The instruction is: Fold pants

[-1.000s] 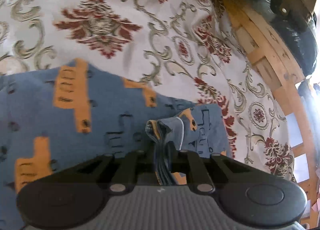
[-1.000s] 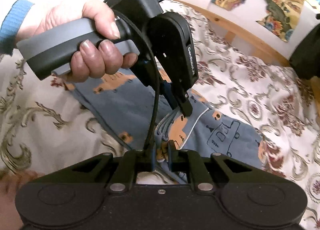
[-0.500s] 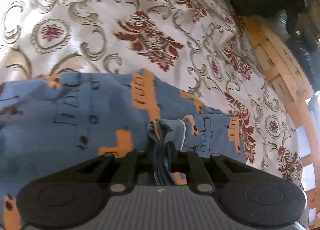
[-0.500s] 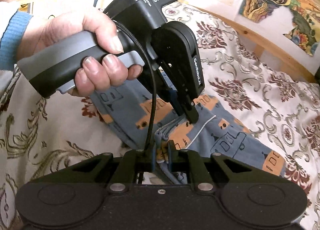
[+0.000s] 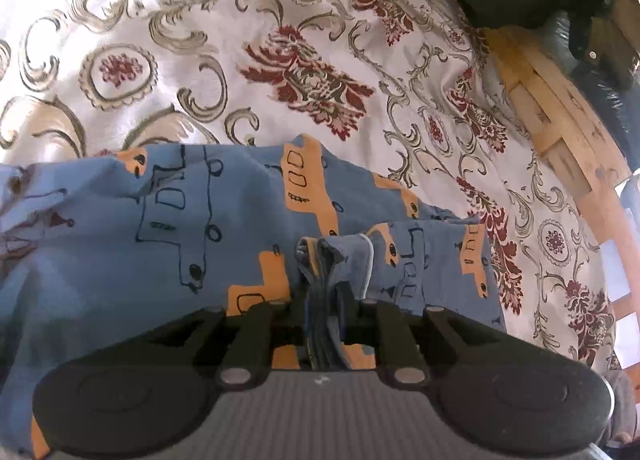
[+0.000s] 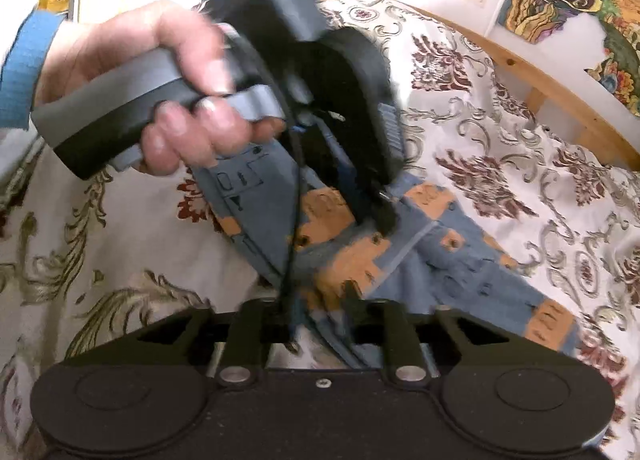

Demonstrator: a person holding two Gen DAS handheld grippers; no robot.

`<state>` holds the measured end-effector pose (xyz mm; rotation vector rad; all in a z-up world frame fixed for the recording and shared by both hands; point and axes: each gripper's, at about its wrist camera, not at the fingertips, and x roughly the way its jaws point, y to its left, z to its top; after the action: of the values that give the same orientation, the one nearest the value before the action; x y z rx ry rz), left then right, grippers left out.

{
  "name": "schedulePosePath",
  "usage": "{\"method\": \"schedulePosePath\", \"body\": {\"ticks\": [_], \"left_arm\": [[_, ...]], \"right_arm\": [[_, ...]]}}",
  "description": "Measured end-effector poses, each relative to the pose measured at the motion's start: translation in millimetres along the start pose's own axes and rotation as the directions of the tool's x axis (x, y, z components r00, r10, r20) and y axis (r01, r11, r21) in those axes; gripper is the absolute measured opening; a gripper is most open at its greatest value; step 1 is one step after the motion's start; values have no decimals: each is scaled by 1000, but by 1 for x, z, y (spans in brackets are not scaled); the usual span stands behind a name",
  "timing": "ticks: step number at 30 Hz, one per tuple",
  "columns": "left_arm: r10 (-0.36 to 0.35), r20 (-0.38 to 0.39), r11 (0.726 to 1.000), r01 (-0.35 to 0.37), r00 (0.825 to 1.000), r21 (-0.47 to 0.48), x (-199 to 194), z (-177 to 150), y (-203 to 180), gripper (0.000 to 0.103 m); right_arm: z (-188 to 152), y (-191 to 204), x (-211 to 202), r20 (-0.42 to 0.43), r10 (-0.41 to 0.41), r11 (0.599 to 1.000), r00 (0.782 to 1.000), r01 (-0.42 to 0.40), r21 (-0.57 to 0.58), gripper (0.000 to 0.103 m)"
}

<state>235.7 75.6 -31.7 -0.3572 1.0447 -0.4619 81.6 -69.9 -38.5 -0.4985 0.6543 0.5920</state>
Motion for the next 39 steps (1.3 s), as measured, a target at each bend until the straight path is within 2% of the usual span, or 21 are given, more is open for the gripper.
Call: {"method": "schedulePosePath", "body": {"ticks": [1,2,4,7,9,11,12,13,15,17,22,24,25,26,28,29,31,33,36,37,39], "left_arm": [[14,29,1000,-14,999,20,-8,-2,-5,19],[23,54,999,-25,998,48,-15,-4,-10,29],[35,112,992,-47,993,113,-30,-9,-24,46],[-27,163,985,-2,986,172,-37,-14,-42,70],[-75,165,980,43,983,194,-28,-17,-53,77],[-98,134,977,70,986,203,-11,-18,-62,77],[-109,121,976,83,987,201,-2,-18,-65,77],[-117,116,977,93,986,192,6,-17,-66,75],[-101,107,981,81,989,175,19,-17,-64,69],[-61,102,986,44,993,161,29,-19,-56,55],[-119,120,993,115,986,40,29,-27,-20,31],[-143,131,989,147,981,-24,23,-32,-8,27],[-140,139,988,148,980,-51,17,-36,-5,27],[-122,146,989,132,982,-62,10,-38,-5,31],[-66,158,996,75,985,-49,-4,-44,-10,33],[-38,165,998,47,986,-49,-12,-46,-13,55],[25,218,1000,-21,976,-21,-29,-54,-27,73],[9,248,998,-24,969,56,-39,-62,-42,73],[13,197,992,-37,980,118,-30,-71,-57,72],[44,172,988,-69,984,138,-23,-75,-58,70],[150,128,974,-168,980,150,-7,-81,-54,58]], "right_arm": [[-1,-11,-11,10,6,1000,1000,-6,9,62],[-4,-25,-23,27,8,1000,1000,-9,23,86],[-11,-59,-43,67,-36,997,997,31,69,100],[-21,-110,-37,59,-109,988,992,102,119,97],[-26,-140,-22,30,-100,980,995,94,174,80],[-31,-166,-7,11,-21,969,1000,18,246,31],[-34,-175,0,11,17,962,1000,-19,273,23],[-37,-181,7,14,49,959,999,-51,280,18],[-42,-185,19,11,70,964,998,-70,256,18],[-46,-186,28,23,60,964,998,-64,258,16],[-67,-217,38,66,58,881,996,-82,467,5],[-65,-225,30,72,33,866,997,-65,496,7],[-64,-226,23,75,-2,868,997,-35,496,18],[-62,-226,17,68,-49,870,996,9,494,42],[-62,-225,2,79,-78,882,994,32,469,47],[-61,-222,-6,88,-57,891,994,11,453,47],[-59,-211,-19,72,25,909,997,-52,413,47],[-60,-196,-23,9,110,918,994,-105,383,47],[-67,-174,-14,-120,148,940,982,-102,326,49],[-69,-170,-10,-138,131,950,982,-84,302,54],[-70,-171,-7,-147,74,962,986,-32,272,74]]}}
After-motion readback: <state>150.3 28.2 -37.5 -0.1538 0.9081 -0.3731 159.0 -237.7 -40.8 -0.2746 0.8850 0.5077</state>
